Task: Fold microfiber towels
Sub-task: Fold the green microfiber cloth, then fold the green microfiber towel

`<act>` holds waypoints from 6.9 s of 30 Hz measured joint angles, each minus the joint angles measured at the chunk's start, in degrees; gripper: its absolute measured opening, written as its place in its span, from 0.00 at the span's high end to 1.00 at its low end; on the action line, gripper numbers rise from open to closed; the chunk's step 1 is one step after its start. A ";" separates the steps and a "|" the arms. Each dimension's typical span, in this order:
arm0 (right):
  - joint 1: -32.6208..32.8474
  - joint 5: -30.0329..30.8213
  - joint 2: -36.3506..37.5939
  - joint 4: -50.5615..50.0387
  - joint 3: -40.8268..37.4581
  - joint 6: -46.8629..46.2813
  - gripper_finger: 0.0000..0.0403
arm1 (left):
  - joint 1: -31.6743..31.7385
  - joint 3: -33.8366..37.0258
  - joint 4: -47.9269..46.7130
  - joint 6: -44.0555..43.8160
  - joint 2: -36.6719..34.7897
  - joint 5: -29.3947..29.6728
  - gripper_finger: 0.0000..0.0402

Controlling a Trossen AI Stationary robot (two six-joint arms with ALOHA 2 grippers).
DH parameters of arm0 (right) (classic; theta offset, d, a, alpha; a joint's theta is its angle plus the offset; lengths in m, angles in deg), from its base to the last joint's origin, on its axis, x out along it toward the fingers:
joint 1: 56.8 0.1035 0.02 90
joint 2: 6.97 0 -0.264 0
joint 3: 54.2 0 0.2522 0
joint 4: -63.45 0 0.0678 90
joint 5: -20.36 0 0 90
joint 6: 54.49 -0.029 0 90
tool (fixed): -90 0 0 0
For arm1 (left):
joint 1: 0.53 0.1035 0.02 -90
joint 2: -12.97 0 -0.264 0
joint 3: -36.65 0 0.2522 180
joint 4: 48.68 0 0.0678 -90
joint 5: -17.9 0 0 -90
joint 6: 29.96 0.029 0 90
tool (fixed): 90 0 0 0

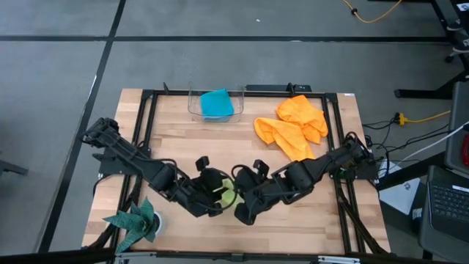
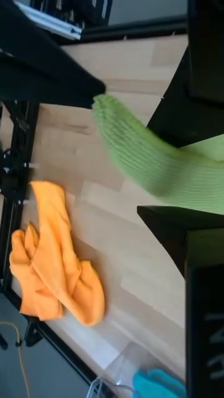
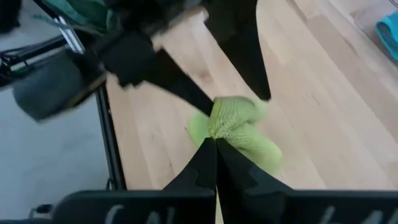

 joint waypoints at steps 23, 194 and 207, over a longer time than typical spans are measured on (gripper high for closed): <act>2.03 0.42 0.00 -1.83 -0.01 -1.42 1.00 | -0.74 0.00 7.82 3.58 -0.47 -0.13 0.64; 1.93 5.07 -34.37 46.08 -10.46 13.59 0.66 | 16.87 0.31 -33.89 -9.31 5.63 -33.28 1.00; -1.80 -4.74 -34.05 41.36 -10.35 -4.87 0.98 | 12.94 0.31 -33.87 -12.50 5.63 -35.51 1.00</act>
